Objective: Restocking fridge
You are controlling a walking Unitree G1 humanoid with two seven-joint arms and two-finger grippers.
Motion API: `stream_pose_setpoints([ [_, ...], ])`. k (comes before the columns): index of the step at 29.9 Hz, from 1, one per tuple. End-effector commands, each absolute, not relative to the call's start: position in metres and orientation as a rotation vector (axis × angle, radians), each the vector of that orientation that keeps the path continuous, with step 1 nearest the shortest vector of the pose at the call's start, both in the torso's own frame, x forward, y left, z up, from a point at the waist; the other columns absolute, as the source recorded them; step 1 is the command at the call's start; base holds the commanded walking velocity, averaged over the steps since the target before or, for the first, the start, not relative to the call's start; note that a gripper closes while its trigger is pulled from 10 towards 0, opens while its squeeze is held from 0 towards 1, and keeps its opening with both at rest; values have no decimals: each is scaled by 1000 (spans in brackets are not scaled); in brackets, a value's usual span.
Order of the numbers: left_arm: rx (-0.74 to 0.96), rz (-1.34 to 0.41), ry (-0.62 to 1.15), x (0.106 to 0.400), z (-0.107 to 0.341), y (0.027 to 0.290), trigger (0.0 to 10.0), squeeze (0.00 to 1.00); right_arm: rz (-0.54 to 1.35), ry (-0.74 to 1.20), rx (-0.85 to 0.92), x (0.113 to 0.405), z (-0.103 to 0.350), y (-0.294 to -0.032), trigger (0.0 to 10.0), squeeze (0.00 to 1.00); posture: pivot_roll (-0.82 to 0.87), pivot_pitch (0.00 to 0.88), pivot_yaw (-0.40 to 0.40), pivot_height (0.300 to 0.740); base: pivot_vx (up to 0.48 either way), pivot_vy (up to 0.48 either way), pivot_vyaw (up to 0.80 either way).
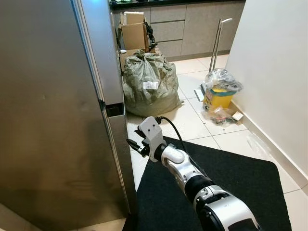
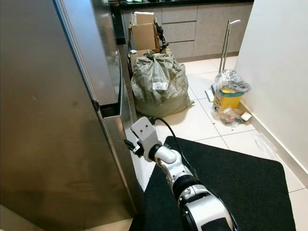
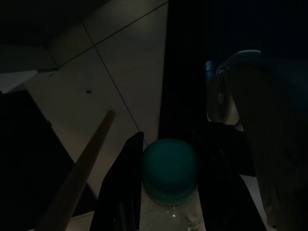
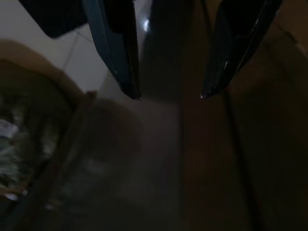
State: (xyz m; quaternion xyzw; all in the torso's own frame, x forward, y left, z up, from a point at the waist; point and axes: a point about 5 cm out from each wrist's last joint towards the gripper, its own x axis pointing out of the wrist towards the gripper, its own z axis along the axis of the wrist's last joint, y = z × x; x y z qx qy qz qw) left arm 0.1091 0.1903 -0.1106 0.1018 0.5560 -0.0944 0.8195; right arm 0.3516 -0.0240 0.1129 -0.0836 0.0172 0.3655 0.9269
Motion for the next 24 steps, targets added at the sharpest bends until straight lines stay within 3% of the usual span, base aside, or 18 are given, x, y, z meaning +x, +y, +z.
stream_pose_setpoints([
  [1, 212, -229, 1231, 95, -115, 186, 10000, 0, 797, 31, -96, 348, 123, 5, 10000, 1000, 11, 86, -37, 740, 0, 0, 0],
  [12, 217, -227, 1229, 96, -114, 188, 10000, 0, 893, 27, -18, 341, 125, 17, 10000, 1000, 13, 88, -39, 740, 0, 0, 0],
  [24, 219, -231, 1232, 93, -115, 187, 10000, 0, 908, 84, -56, 335, 121, 33, 10000, 1000, 27, 102, -43, 740, 0, 0, 0],
])
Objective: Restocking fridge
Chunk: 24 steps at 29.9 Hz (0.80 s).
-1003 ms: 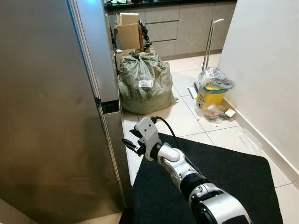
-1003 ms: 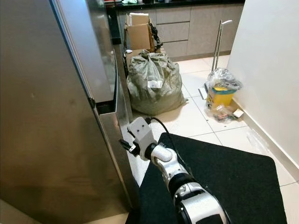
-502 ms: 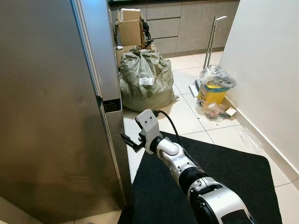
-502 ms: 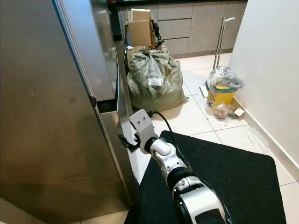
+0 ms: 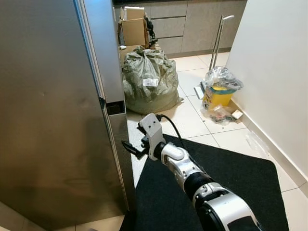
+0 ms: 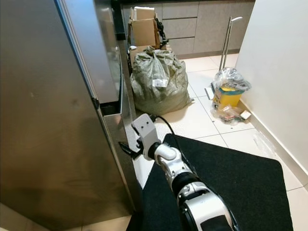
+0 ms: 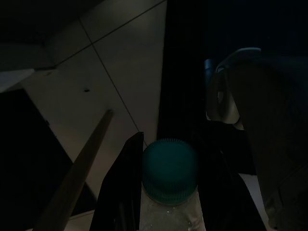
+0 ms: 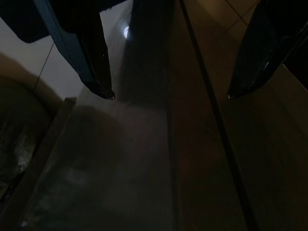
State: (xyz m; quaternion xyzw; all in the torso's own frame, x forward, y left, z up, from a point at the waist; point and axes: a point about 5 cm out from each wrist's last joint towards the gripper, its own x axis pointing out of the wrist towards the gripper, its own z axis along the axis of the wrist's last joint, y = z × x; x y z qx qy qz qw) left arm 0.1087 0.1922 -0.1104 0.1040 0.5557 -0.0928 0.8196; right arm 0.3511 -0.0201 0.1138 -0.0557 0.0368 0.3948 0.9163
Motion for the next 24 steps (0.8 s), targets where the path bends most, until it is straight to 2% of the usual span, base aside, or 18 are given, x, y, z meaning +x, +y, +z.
stream_pose_setpoints([
  [1, 219, -231, 1232, 93, -115, 187, 10000, 0, 908, 84, -56, 335, 121, 33, 10000, 1000, 27, 102, -43, 740, 0, 0, 0],
  [4, 220, -231, 1235, 92, -115, 188, 10000, 0, 897, 97, -54, 336, 123, 36, 10000, 1000, 29, 105, -44, 740, 0, 0, 0],
  [5, 221, -231, 1236, 91, -115, 188, 10000, 0, 883, 102, -54, 337, 124, 37, 10000, 714, 30, 112, -44, 740, 0, 0, 0],
  [6, 222, -231, 1238, 90, -115, 188, 10000, 0, 867, 110, -53, 338, 126, 39, 10000, 588, 32, 116, -44, 740, 0, 0, 0],
  [8, 223, -232, 1239, 90, -116, 188, 10000, 0, 857, 117, -52, 339, 127, 40, 10000, 588, 32, 118, -45, 740, 0, 0, 0],
  [9, 223, -233, 1241, 89, -116, 188, 10000, 0, 850, 114, -51, 340, 130, 42, 10000, 227, 34, 123, -46, 740, 0, 0, 0],
  [10, 224, -235, 1242, 88, -116, 188, 10000, 0, 866, 101, -29, 339, 135, 46, 10000, 0, 38, 128, -47, 740, 0, 0, 0],
  [14, 224, -236, 1243, 87, -116, 188, 10000, 0, 907, 83, -8, 337, 138, 50, 10000, 0, 39, 131, -48, 740, 0, 0, 0],
  [17, 224, -236, 1238, 89, -116, 188, 10000, 0, 1007, 70, 47, 329, 138, 57, 10000, 0, 41, 133, -49, 740, 0, 0, 0],
  [21, 217, -231, 1232, 92, -115, 187, 10000, 0, 1085, 92, 76, 321, 128, 57, 10000, 0, 38, 130, -49, 740, 0, 0, 0],
  [24, 216, -230, 1228, 93, -115, 187, 10000, 0, 1134, 147, 32, 312, 108, 50, 10000, 0, 32, 123, -48, 740, 0, 0, 0],
])
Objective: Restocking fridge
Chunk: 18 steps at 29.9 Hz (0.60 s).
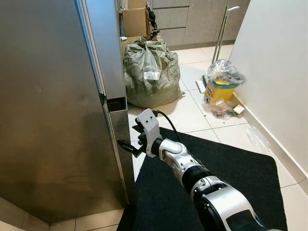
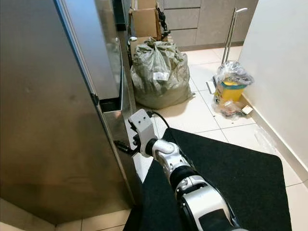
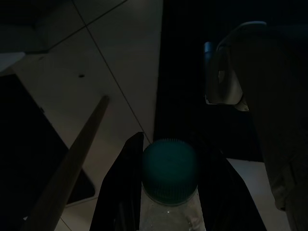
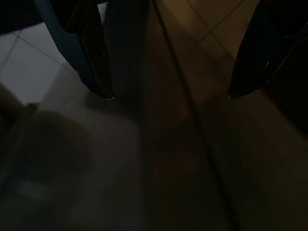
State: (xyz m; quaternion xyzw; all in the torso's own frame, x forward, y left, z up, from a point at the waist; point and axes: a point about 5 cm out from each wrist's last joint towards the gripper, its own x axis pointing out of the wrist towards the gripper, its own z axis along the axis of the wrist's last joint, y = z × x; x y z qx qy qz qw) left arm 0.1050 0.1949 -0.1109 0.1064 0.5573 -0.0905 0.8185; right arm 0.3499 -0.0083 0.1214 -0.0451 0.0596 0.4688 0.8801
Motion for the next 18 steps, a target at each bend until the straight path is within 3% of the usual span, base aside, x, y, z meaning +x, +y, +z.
stream_pose_setpoints([
  [1, 216, -230, 1228, 93, -115, 187, 10000, 0, 1134, 147, 32, 312, 108, 50, 10000, 0, 32, 123, -48, 740, 0, 0, 0],
  [5, 217, -232, 1225, 97, -114, 186, 10000, 0, 1135, 270, -63, 297, 64, 22, 10000, 0, 24, 108, -49, 740, 0, 0, 0],
  [8, 213, -229, 1221, 99, -114, 186, 10000, 0, 980, 407, -88, 291, 29, -19, 10000, 0, 19, 94, -49, 740, 0, 0, 0],
  [9, 213, -229, 1221, 99, -114, 186, 10000, 0, 980, 407, -88, 291, 29, -19, 10000, 0, 19, 94, -49, 740, 0, 0, 0],
  [11, 212, -228, 1217, 101, -113, 185, 10000, 0, 829, 523, -113, 283, 3, -53, 10000, 0, 16, 84, -46, 740, 0, 0, 0],
  [14, 211, -227, 1216, 102, -113, 185, 10000, 0, 776, 562, -123, 279, -5, -65, 10000, 0, 16, 83, -45, 740, 0, 0, 0],
  [18, 211, -228, 1210, 106, -112, 185, 10000, 0, 560, 725, -175, 255, -38, -121, 10000, 0, 9, 65, -37, 740, 0, 0, 0],
])
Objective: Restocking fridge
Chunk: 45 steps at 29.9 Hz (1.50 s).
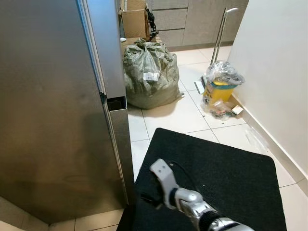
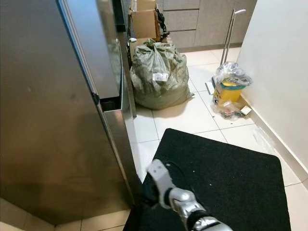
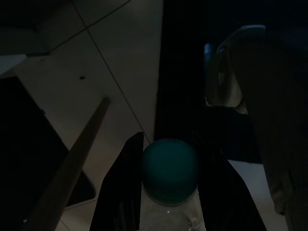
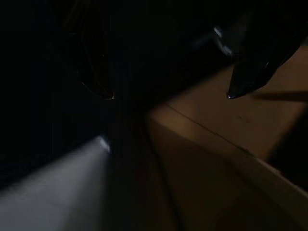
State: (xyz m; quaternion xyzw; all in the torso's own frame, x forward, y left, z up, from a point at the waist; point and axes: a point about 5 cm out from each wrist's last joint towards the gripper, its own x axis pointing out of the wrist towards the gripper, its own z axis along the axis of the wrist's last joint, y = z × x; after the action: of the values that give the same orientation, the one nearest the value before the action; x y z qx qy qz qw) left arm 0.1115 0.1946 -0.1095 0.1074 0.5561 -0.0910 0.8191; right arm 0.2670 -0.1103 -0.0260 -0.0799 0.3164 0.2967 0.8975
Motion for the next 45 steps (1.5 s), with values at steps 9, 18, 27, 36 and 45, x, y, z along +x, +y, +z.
stream_pose_setpoints([
  [9, 215, -226, 1205, 111, -111, 187, 10000, 0, 313, 929, -240, 212, -69, -179, 10000, 0, 11, 39, -28, 740, 0, 0, 0],
  [18, 215, -223, 1205, 112, -110, 189, 10000, 0, 213, 1109, -245, 160, -92, -202, 10000, 0, 5, 16, -11, 740, 0, 0, 0],
  [27, 244, -256, 1205, 114, -110, 189, 10000, 0, 172, 1126, -232, 154, -94, -205, 10000, 0, -1, 8, -2, 740, 0, 110, 0],
  [36, 254, -267, 1199, 117, -109, 188, 10000, 0, 168, 1120, -231, 156, -94, -205, 10000, 0, -2, 2, -1, 740, 0, 348, 0],
  [45, 246, -262, 1197, 115, -109, 189, 10000, 0, 170, 1125, -228, 155, -95, -204, 10000, 0, 2, 4, 0, 740, 0, 270, 0],
])
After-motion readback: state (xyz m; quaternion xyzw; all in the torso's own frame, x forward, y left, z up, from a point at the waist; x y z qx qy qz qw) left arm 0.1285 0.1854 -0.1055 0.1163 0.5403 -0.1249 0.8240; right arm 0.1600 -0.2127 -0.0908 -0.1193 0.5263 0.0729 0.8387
